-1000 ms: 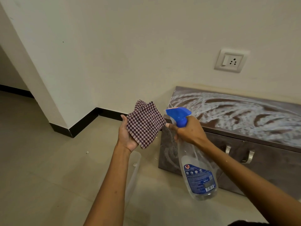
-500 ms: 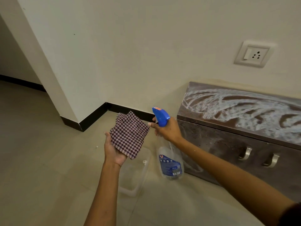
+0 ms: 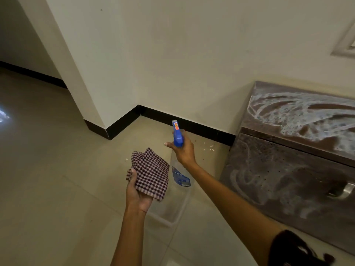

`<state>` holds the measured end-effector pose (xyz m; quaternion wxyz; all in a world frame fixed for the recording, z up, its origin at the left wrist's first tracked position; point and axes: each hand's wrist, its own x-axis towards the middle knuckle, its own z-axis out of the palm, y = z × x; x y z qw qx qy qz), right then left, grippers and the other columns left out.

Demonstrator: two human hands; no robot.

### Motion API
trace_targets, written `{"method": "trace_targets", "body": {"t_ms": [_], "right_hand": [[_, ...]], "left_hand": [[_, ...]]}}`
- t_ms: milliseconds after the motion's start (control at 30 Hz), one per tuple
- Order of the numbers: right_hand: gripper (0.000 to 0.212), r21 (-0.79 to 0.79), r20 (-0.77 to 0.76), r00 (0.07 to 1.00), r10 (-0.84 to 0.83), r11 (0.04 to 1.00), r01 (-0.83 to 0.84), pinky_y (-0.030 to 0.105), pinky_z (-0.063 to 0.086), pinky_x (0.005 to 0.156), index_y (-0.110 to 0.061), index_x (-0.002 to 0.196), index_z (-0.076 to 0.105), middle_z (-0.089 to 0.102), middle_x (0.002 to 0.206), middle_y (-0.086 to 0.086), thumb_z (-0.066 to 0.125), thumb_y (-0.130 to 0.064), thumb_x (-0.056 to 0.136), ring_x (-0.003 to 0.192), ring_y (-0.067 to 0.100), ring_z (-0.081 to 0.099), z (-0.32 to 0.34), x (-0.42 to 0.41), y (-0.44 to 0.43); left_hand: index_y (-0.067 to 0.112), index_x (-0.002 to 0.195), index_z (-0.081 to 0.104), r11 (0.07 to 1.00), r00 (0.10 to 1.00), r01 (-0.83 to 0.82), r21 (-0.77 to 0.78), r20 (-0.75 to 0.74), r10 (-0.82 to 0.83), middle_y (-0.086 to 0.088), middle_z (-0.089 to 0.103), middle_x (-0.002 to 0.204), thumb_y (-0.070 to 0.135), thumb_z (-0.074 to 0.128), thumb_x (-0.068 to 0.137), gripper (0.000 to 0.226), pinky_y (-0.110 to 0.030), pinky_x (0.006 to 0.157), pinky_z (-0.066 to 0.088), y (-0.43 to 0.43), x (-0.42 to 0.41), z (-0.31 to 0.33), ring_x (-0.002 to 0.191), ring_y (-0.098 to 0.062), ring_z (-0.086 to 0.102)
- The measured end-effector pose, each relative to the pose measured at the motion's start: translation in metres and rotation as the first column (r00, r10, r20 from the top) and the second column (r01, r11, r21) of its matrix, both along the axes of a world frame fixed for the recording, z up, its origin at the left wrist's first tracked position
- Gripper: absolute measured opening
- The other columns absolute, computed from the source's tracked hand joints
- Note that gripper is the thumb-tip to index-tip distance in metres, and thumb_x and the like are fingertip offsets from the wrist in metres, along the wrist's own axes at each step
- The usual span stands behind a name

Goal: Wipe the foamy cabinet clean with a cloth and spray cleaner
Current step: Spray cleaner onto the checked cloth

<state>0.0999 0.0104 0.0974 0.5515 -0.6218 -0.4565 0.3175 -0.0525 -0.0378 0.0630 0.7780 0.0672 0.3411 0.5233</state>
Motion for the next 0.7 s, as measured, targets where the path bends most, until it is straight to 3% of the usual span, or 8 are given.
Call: {"method": "trace_targets", "body": {"t_ms": [133, 200, 400, 600, 700], "right_hand": [[0.06, -0.021, -0.052, 0.998, 0.022, 1.0, -0.023, 0.009, 0.04, 0.073, -0.005, 0.131, 0.039, 0.048, 0.106, 0.001, 0.07, -0.01, 0.08, 0.092, 0.013, 0.048, -0.022, -0.005, 0.015], [0.062, -0.035, -0.081, 0.997, 0.008, 0.999, -0.011, 0.016, 0.042, 0.076, -0.006, 0.133, 0.037, 0.048, 0.105, 0.003, 0.07, -0.009, 0.08, 0.084, 0.011, 0.05, -0.037, -0.007, 0.018], [0.058, -0.103, -0.109, 0.993, 0.044, 0.993, -0.055, 0.006, 0.04, 0.067, -0.005, 0.13, 0.038, 0.048, 0.101, 0.0, 0.068, -0.007, 0.081, 0.074, 0.003, 0.047, -0.069, -0.009, 0.024], [0.06, -0.13, -0.098, 0.993, 0.067, 0.988, -0.079, 0.003, 0.038, 0.067, -0.006, 0.133, 0.037, 0.053, 0.119, 0.014, 0.068, -0.008, 0.081, 0.092, 0.014, 0.048, -0.084, -0.009, 0.026], [0.06, -0.138, -0.092, 0.994, 0.062, 0.988, -0.074, 0.009, 0.039, 0.073, -0.006, 0.132, 0.038, 0.052, 0.126, 0.016, 0.069, -0.01, 0.081, 0.095, 0.014, 0.048, -0.086, -0.007, 0.029]], "left_hand": [[0.009, 0.132, 0.043, 0.998, 1.0, -0.019, -0.053, -0.02, 0.018, -0.014, 0.056, 0.121, 0.037, 0.055, 0.077, 0.062, -0.047, 0.085, 0.046, 0.0, 0.005, -0.014, 0.107, -0.031, 0.054], [0.009, 0.131, 0.043, 0.997, 0.999, -0.016, -0.071, -0.04, 0.014, -0.014, 0.056, 0.12, 0.038, 0.056, 0.072, 0.067, -0.048, 0.086, 0.045, 0.001, 0.007, -0.022, 0.107, -0.032, 0.054], [0.009, 0.128, 0.044, 0.996, 0.999, -0.013, -0.088, -0.051, 0.009, -0.014, 0.058, 0.112, 0.036, 0.042, 0.091, 0.046, -0.046, 0.079, 0.046, 0.0, 0.013, -0.04, 0.102, -0.031, 0.055], [0.009, 0.128, 0.043, 0.993, 0.998, 0.006, -0.115, -0.062, -0.013, -0.014, 0.058, 0.111, 0.036, 0.04, 0.093, 0.045, -0.047, 0.083, 0.046, -0.002, 0.016, -0.05, 0.102, -0.031, 0.055], [0.01, 0.13, 0.042, 0.992, 0.998, -0.003, -0.128, -0.058, -0.005, -0.014, 0.057, 0.113, 0.035, 0.041, 0.093, 0.046, -0.047, 0.083, 0.046, -0.003, 0.015, -0.053, 0.104, -0.032, 0.054]]}}
